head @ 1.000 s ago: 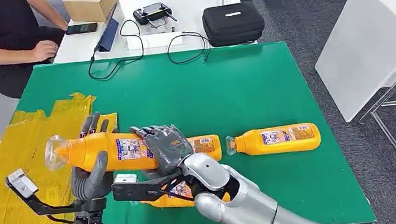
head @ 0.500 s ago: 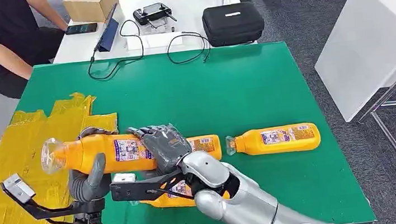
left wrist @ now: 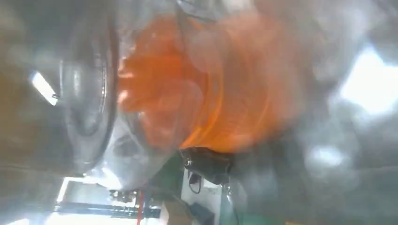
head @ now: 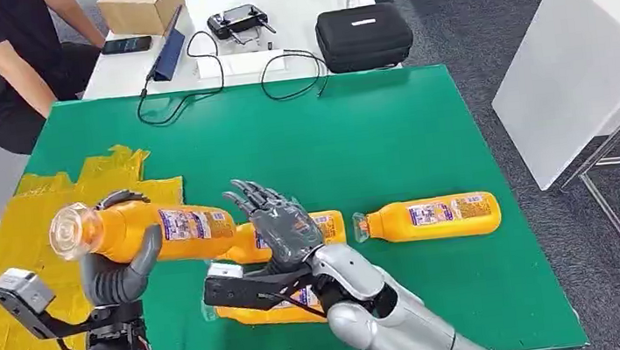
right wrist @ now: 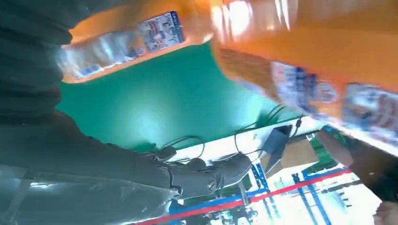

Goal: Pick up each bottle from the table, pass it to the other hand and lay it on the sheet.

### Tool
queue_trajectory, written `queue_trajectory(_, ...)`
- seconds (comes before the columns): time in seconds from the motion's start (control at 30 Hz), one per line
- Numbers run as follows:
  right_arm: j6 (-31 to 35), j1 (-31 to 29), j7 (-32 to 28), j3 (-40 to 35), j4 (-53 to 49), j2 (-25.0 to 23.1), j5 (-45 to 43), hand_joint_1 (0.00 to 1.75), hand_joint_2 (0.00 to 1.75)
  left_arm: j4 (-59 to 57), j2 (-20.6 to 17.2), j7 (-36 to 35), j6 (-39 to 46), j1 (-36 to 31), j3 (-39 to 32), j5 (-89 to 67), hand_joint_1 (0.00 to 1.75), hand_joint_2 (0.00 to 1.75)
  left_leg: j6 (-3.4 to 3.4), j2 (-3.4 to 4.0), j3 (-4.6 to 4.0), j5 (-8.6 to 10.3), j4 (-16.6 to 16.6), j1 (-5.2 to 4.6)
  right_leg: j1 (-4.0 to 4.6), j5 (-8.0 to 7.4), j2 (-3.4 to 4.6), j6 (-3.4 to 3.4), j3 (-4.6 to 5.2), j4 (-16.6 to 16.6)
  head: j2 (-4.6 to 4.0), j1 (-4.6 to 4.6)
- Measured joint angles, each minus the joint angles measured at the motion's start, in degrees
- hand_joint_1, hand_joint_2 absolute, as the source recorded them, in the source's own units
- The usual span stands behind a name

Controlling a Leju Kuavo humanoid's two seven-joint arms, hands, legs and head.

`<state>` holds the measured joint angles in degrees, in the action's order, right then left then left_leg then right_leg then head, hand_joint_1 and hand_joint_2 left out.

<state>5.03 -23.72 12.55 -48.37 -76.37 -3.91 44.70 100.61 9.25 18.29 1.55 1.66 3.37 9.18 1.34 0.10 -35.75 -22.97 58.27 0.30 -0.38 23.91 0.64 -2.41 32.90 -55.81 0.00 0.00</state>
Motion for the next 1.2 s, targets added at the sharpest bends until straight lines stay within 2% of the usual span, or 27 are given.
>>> queue_trajectory(0.23,0.5,5.9,-2.7,3.6,-6.9,3.2,-0.9,0.0,0.0,-1.3,-3.3,0.3,12.3,-1.5,-6.0,-24.5,1.75,1.75,0.0,0.0,0.0,0.0,0.0,0.01,0.02,0.0,0.0,0.0,0.01,0.0,0.0,0.0)
queue_trajectory(0.37,-0.2,8.4,-3.3,4.5,-9.9,4.7,-0.9,0.0,0.0,-3.0,-5.2,-3.7,10.4,-2.3,-8.5,-33.0,1.75,1.75,0.0,-0.01,-0.01,0.0,0.0,0.01,0.02,0.02,-0.01,0.02,0.03,0.0,0.0,0.0)
queue_trajectory(0.4,-0.6,9.0,-3.6,4.6,-10.6,5.0,-0.5,0.0,1.75,-3.8,-6.1,-5.4,9.7,-2.5,-8.6,-37.9,1.75,1.75,0.0,-0.04,-0.01,0.0,0.0,0.01,0.02,0.03,-0.02,0.03,0.04,0.0,0.0,0.02)
queue_trajectory(0.63,-2.5,14.4,-4.1,4.5,-15.8,9.1,3.1,0.0,1.75,-13.3,-11.7,-13.5,12.8,-2.7,-8.3,-71.4,1.75,1.75,0.0,0.02,-0.04,0.0,0.0,-0.01,0.0,0.01,0.01,0.03,0.08,0.0,0.0,0.02)
queue_trajectory(0.93,-6.0,15.5,-2.8,3.8,-17.0,11.9,5.4,0.0,1.75,-32.6,-15.7,-15.0,11.0,-6.1,-5.9,-77.5,1.75,1.75,-0.02,0.02,0.01,0.01,0.0,-0.01,0.0,-0.05,0.03,0.04,0.02,0.0,0.0,-0.02)
queue_trajectory(0.97,-6.1,15.4,-2.7,3.7,-17.0,12.3,5.6,0.0,1.75,-33.9,-15.9,-15.0,11.1,-6.8,-5.8,-77.5,0.16,0.0,-0.04,0.01,0.06,0.03,0.0,-0.01,0.0,-0.04,0.02,0.05,-0.02,0.0,0.0,0.0)
queue_trajectory(1.0,-6.2,15.4,-2.7,3.6,-17.0,12.5,5.7,0.0,1.75,-35.2,-16.0,-15.0,11.1,-7.4,-5.7,-77.3,0.0,0.0,-0.06,-0.04,0.13,0.04,0.0,-0.01,0.0,-0.02,0.01,0.05,-0.09,0.0,0.0,0.0)
queue_trajectory(1.2,-8.6,15.4,-0.8,3.1,-16.9,14.4,6.8,0.0,1.75,-40.6,-16.9,-12.9,12.3,-9.3,-5.3,-76.1,0.0,0.0,-0.32,-0.31,0.63,-0.18,-0.1,0.0,0.02,0.29,-0.14,0.18,-0.1,0.0,0.0,0.0)
